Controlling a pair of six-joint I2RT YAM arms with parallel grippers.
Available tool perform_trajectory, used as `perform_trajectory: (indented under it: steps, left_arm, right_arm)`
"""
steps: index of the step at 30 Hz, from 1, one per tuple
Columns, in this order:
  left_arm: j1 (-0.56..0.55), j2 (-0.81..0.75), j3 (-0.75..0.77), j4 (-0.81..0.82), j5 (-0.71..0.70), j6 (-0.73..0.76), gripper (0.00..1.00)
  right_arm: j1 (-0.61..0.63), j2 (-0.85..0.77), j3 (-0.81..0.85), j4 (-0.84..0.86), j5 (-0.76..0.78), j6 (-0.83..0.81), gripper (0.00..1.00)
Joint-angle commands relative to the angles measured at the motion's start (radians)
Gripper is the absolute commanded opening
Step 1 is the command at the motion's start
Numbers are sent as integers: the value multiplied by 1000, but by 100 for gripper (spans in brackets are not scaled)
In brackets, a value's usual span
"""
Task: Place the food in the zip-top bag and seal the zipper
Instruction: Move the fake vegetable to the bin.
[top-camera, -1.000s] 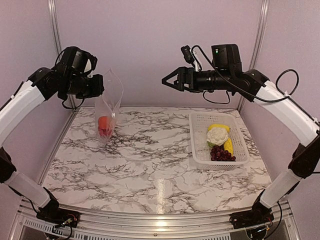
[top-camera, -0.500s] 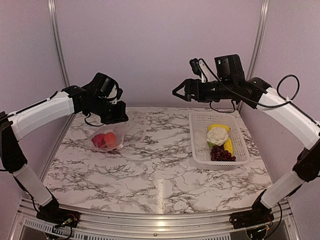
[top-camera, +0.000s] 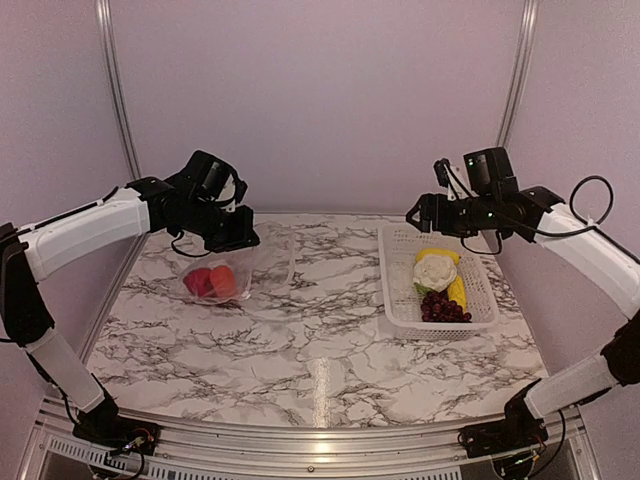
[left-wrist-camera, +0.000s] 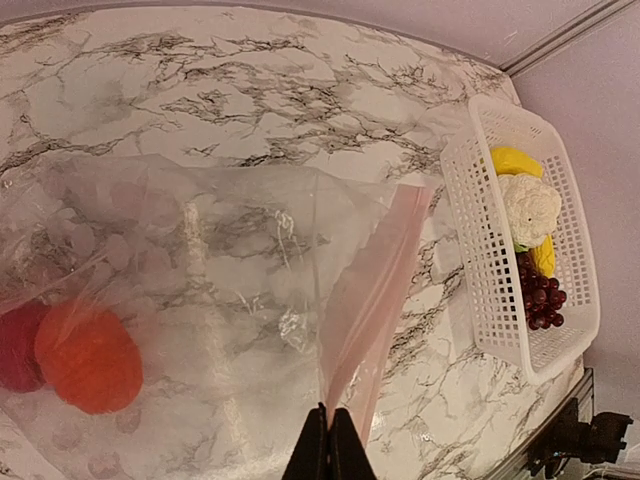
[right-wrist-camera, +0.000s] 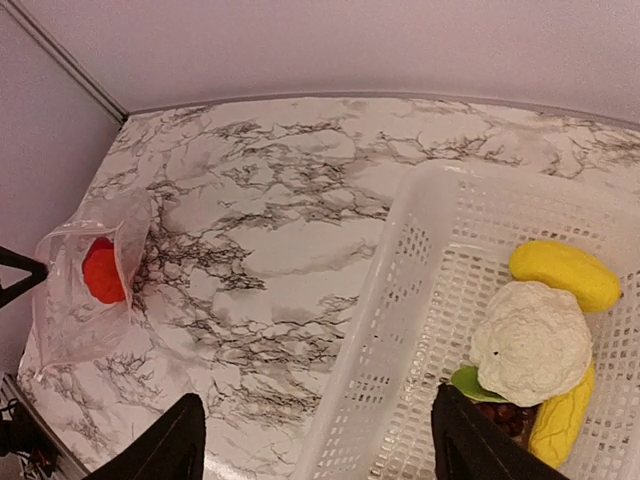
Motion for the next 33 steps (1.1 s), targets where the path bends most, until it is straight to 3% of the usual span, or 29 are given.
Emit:
perform_trajectory:
  steps: [1, 5, 14, 25, 33]
  left_arm:
    - [1, -38, -20, 20, 11, 10, 0]
    - [1, -42, -27, 21, 12, 19, 0]
    - [1, -52, -39, 23, 15, 30, 0]
    - [1, -64, -48, 10, 15, 36, 0]
    - [1, -60, -46, 9, 9, 31, 0]
  right_arm:
    - [-157, -43, -63, -55, 154, 17, 73]
    - [-253, -25, -116, -54, 282, -45, 69]
    - [-306, 158, -62, -103, 513, -158, 68]
    - [-317, 380, 16, -103, 512, -201, 69]
    - [-240, 463, 75, -107, 356, -192, 67]
